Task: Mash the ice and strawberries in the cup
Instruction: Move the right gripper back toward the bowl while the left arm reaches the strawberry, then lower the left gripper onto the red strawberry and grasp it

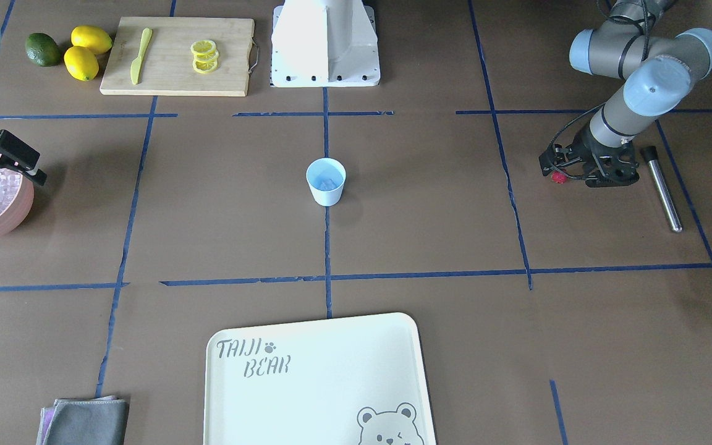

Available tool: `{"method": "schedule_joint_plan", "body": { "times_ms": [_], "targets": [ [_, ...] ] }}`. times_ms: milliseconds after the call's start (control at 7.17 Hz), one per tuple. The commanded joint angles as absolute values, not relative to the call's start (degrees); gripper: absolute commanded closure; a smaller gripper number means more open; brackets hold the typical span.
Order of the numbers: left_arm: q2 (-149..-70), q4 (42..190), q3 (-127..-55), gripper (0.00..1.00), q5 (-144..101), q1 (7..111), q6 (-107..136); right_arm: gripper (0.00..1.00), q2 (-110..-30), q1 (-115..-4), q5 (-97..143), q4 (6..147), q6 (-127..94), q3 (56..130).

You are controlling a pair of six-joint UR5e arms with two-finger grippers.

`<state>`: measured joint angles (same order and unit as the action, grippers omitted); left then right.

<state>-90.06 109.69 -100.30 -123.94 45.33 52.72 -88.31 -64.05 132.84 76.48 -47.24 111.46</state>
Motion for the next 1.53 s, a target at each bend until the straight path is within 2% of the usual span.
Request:
{"method": "schedule_joint_plan", "body": {
  "times_ms": [0, 558, 698, 837, 977, 1116, 1395],
  "targets": [
    [-91.0, 109.7, -99.1, 0.0, -123.9, 45.1, 52.6, 0.0, -88.8, -64.1, 132.8, 76.5, -47.2, 112.1],
    [-91.1, 109.8, -99.1, 0.02, -122.3, 45.0, 52.3, 0.0, -88.9, -64.0, 132.5, 76.4, -47.3, 112.2],
    [-91.1, 109.7, -99.1, 0.1, -122.3, 45.0, 52.4, 0.0, -88.9, -64.0, 132.5, 76.4, -47.3, 112.1],
    [-91.1, 109.7, -99.1, 0.46, -122.3, 45.0, 52.6, 0.0, -88.9, -64.0, 132.5, 76.4, -47.3, 112.1],
    [-91.1, 109.7, -99.1, 0.89, -122.4, 45.0, 52.6, 0.0, -88.9, -64.0, 132.5, 76.4, -47.2, 112.1],
    [-91.1, 109.7, -99.2, 1.0, -122.4, 45.0, 52.6, 0.0, -88.9, -64.0, 132.5, 76.4, -47.2, 112.1],
    [-91.2, 109.6, -100.1, 1.0, -122.9, 45.0, 53.0, 0.0, -89.1, -64.1, 132.5, 76.3, -47.2, 112.1]
  ]
}}
